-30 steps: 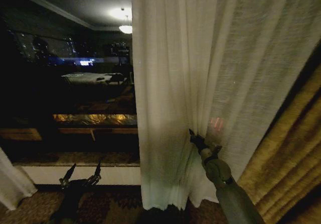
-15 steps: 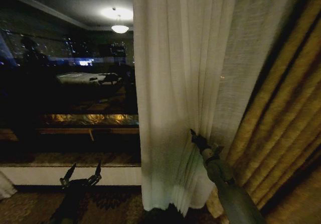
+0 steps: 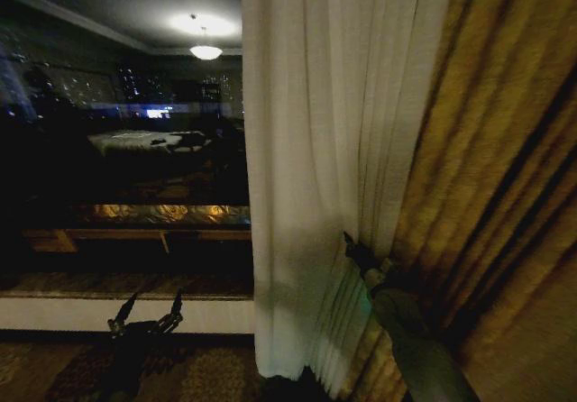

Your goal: Open the curtains by pulling them apart, changing their state from closed to fully open.

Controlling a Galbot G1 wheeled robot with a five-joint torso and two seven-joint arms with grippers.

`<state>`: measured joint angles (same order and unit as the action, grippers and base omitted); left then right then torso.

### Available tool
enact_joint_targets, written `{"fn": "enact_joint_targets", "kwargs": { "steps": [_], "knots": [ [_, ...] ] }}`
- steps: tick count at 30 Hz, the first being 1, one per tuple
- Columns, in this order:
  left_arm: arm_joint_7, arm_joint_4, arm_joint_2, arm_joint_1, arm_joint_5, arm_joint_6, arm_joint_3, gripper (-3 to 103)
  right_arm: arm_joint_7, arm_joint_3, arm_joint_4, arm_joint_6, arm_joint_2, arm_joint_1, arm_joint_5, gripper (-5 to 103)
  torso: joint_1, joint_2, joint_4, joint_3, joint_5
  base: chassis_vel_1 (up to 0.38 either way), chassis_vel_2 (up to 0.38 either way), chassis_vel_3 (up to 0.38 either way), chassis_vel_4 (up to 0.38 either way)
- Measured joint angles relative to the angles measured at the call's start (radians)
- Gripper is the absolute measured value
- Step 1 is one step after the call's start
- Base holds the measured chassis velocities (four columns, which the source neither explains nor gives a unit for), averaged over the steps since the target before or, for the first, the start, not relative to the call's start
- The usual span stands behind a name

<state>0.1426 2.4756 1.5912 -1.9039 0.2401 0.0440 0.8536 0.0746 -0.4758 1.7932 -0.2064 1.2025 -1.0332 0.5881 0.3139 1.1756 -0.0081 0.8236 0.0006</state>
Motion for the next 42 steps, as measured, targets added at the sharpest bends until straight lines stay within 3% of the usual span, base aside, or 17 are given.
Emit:
{"fn": "enact_joint_targets", "kwargs": {
  "steps": [9,29,36,38,39,40,42],
  "knots": [
    [0.0,-0.001,0.0,-0.002,0.0,-0.007,-0.001,100,0.012,-0.02,-0.008,0.0,-0.006,0.0,0.0,0,0.0,0.0,0.0004,0.0,-0.001,-0.053,-0.072,0.055,0.044],
    [0.001,-0.007,0.0,-0.002,-0.001,-0.013,-0.008,100,0.181,-0.237,-0.208,-0.013,-0.088,0.038,0.002,0,0.0,0.0,0.0008,0.0,-0.001,0.011,0.015,-0.006,-0.009],
    [0.001,-0.009,0.0,-0.001,-0.001,-0.013,-0.013,100,0.186,-0.241,-0.163,-0.017,-0.093,-0.008,-0.001,-1,0.0,0.0,0.0003,0.0,-0.0004,0.0,0.0,0.0,0.0],
    [0.001,-0.009,-0.001,-0.001,-0.001,-0.014,-0.013,100,0.17,-0.23,-0.118,-0.039,-0.083,-0.045,0.0,4,0.0,0.0,-0.0006,0.0,0.0023,0.0,0.0,0.0,0.0],
    [0.001,-0.009,-0.001,-0.001,-0.001,-0.014,-0.013,100,0.17,-0.23,-0.118,-0.039,-0.083,-0.045,0.0,4,0.0,0.0,-0.0006,0.0,0.0023,0.0,0.0,0.0,0.0],
    [0.001,-0.008,0.0,0.0,-0.001,-0.014,-0.014,100,0.157,-0.223,-0.07,-0.049,-0.076,-0.071,-0.001,9,0.0,0.0,-0.0002,0.0,0.0004,0.0,0.0,0.0,0.0],
    [0.001,-0.008,0.0,0.001,0.0,-0.014,-0.013,100,0.135,-0.209,0.008,-0.068,-0.062,-0.121,-0.002,20,0.0,0.0,0.0,0.0,0.0003,0.0,0.0,0.0,0.0]
  ]
}}
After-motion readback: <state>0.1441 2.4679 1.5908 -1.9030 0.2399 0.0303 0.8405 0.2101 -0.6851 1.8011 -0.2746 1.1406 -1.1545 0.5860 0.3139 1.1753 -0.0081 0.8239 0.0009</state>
